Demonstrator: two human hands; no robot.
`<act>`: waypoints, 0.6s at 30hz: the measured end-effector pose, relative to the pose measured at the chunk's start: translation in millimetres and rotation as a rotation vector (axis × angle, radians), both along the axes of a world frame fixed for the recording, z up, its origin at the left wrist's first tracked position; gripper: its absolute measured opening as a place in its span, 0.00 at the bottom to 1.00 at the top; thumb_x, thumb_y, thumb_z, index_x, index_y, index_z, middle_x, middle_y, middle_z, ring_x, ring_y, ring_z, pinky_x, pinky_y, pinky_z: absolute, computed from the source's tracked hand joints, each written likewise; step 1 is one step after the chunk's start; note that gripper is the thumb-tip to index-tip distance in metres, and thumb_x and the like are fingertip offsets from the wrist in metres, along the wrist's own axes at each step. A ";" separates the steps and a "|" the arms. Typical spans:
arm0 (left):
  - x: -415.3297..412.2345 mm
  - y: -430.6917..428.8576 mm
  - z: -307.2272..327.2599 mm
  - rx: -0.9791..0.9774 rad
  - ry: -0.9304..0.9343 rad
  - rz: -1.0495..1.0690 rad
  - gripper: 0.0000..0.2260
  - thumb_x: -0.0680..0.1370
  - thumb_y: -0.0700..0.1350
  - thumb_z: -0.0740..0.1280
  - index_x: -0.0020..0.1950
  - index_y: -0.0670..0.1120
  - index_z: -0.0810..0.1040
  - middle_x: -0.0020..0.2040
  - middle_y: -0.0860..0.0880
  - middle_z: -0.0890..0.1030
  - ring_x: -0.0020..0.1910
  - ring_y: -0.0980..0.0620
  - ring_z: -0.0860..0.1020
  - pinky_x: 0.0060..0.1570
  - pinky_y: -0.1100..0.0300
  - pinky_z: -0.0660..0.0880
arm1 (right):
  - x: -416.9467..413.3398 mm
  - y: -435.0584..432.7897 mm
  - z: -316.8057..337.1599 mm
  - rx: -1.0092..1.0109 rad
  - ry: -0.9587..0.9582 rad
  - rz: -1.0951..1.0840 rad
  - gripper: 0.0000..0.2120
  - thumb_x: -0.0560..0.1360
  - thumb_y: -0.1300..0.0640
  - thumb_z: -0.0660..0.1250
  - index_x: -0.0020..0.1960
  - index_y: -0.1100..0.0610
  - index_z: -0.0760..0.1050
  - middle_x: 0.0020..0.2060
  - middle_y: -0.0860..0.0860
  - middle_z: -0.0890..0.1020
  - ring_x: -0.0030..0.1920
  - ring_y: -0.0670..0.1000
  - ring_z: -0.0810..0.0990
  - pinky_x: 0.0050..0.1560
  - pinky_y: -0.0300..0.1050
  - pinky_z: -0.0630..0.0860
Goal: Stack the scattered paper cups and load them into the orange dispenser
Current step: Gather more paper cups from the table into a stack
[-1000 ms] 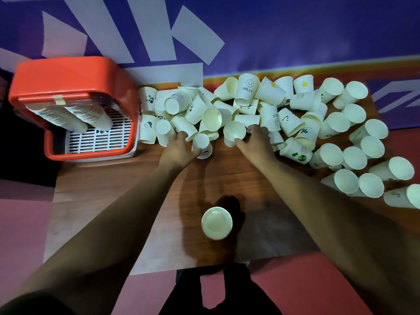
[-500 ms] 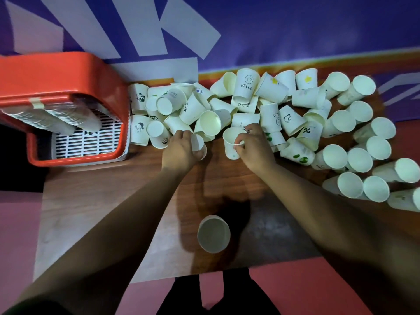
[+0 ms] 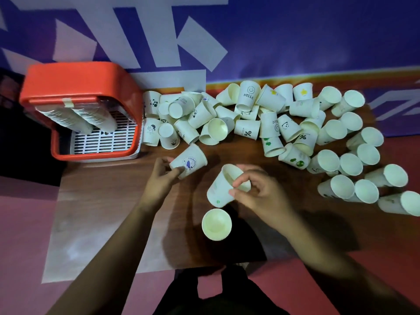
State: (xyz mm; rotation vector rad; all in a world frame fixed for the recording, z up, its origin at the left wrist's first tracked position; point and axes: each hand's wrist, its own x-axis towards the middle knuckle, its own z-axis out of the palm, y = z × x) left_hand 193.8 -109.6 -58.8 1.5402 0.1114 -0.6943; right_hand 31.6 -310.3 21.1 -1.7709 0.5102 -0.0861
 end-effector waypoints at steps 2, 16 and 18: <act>-9.2 7.1 1.2 -0.011 0.005 0.027 0.09 0.78 0.38 0.71 0.51 0.47 0.71 0.59 0.36 0.80 0.53 0.47 0.83 0.49 0.53 0.81 | -12.9 11.0 1.7 0.023 0.011 0.066 0.14 0.65 0.53 0.76 0.50 0.48 0.79 0.58 0.44 0.78 0.60 0.49 0.78 0.60 0.52 0.76; -76.0 43.4 20.6 -0.093 -0.045 -0.009 0.14 0.72 0.48 0.74 0.54 0.49 0.76 0.50 0.52 0.84 0.50 0.53 0.80 0.49 0.57 0.76 | -53.3 59.3 -56.7 -0.681 0.090 0.382 0.43 0.62 0.42 0.77 0.73 0.50 0.66 0.71 0.46 0.69 0.71 0.48 0.65 0.72 0.48 0.65; -84.9 45.1 25.6 -0.140 -0.071 -0.071 0.14 0.74 0.46 0.75 0.56 0.47 0.76 0.51 0.51 0.83 0.51 0.54 0.80 0.50 0.58 0.76 | -50.7 53.4 -46.4 -0.435 0.129 0.226 0.39 0.68 0.42 0.75 0.74 0.50 0.64 0.72 0.45 0.67 0.72 0.44 0.64 0.72 0.41 0.61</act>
